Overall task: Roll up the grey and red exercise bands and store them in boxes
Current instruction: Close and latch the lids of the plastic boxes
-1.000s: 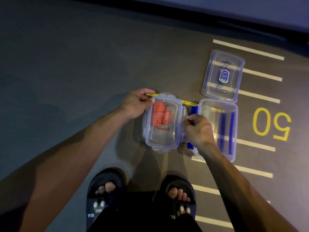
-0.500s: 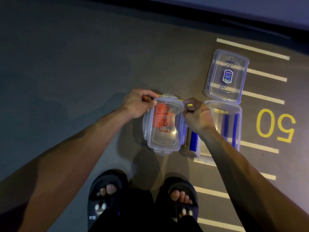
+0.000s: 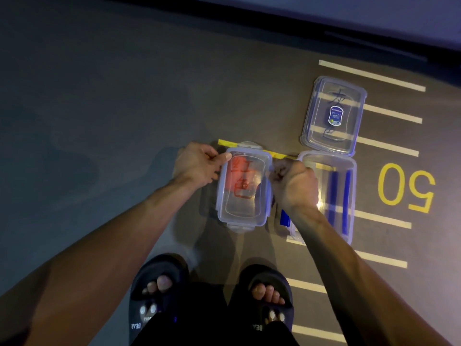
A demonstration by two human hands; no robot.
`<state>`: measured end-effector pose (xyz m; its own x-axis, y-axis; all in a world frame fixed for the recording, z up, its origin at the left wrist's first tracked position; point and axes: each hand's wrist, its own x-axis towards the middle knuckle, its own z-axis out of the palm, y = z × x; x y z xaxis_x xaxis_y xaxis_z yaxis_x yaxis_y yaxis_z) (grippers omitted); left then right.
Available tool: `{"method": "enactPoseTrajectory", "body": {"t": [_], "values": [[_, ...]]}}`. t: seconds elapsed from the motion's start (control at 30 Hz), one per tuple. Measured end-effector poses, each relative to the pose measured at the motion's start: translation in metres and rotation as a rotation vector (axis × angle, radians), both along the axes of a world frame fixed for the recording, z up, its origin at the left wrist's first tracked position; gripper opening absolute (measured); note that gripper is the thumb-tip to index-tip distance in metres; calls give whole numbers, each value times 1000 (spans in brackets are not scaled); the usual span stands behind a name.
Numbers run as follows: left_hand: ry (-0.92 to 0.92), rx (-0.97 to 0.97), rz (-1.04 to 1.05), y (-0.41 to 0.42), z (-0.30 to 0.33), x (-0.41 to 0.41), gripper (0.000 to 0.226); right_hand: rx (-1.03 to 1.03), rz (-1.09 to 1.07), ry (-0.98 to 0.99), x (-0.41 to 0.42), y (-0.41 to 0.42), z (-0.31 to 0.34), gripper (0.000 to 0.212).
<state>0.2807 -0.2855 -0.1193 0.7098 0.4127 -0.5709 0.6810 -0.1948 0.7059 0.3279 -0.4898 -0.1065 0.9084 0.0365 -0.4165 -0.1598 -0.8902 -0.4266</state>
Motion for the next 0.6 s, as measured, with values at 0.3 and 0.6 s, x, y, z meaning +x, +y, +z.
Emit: {"method": "enactPoseTrajectory", "body": {"t": [0.3,0.6], "values": [[89,-133,57,-6,4,3,30,271,-230,161,-4,-5,-17,3],[83,-243,-29,-1,12,13,8,356,-288,233,2,-9,-22,13]]}}
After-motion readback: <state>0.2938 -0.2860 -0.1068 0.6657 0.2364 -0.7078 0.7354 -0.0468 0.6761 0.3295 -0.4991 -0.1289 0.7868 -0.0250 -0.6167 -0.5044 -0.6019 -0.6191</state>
